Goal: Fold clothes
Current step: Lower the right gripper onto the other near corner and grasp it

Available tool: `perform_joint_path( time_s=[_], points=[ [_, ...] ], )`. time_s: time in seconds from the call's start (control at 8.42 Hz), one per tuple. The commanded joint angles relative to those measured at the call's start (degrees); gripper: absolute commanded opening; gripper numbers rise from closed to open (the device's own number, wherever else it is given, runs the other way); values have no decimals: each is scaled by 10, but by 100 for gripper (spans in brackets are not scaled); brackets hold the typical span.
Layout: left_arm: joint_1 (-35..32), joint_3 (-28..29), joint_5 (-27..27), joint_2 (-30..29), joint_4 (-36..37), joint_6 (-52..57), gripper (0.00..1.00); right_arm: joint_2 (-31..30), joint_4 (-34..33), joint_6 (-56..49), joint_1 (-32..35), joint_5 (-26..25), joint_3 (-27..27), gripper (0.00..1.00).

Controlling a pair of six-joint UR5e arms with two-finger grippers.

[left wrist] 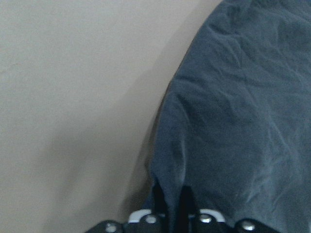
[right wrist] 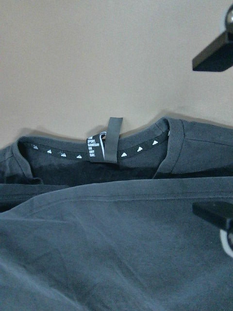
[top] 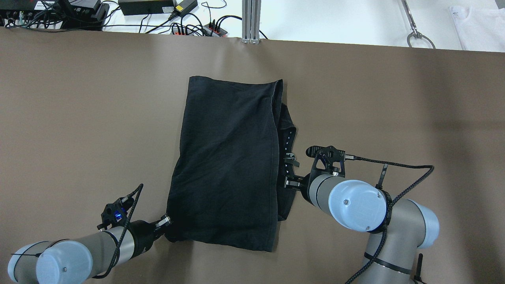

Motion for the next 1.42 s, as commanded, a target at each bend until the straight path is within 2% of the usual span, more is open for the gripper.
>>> perform_joint_path(
  time_s=[0.0, 0.24, 0.59, 0.71, 0.95, 1.31],
  points=[
    [2, 1, -2, -2, 2, 1, 0, 1, 0, 46, -14, -6, 0, 94],
    [2, 1, 0, -2, 3, 1, 0, 0, -2, 173, -64, -58, -1, 92],
    [2, 2, 5, -2, 3, 1, 0, 0, -1, 342, -95, -60, -29, 91],
    [2, 2, 6, -2, 3, 1, 0, 2, -2, 366, -102, -68, -36, 91],
    [2, 2, 6, -2, 3, 1, 0, 38, -1, 378, -108, -89, -91, 91],
    [2, 2, 7, -2, 3, 1, 0, 46, -1, 379, -121, -101, -96, 90]
  ],
)
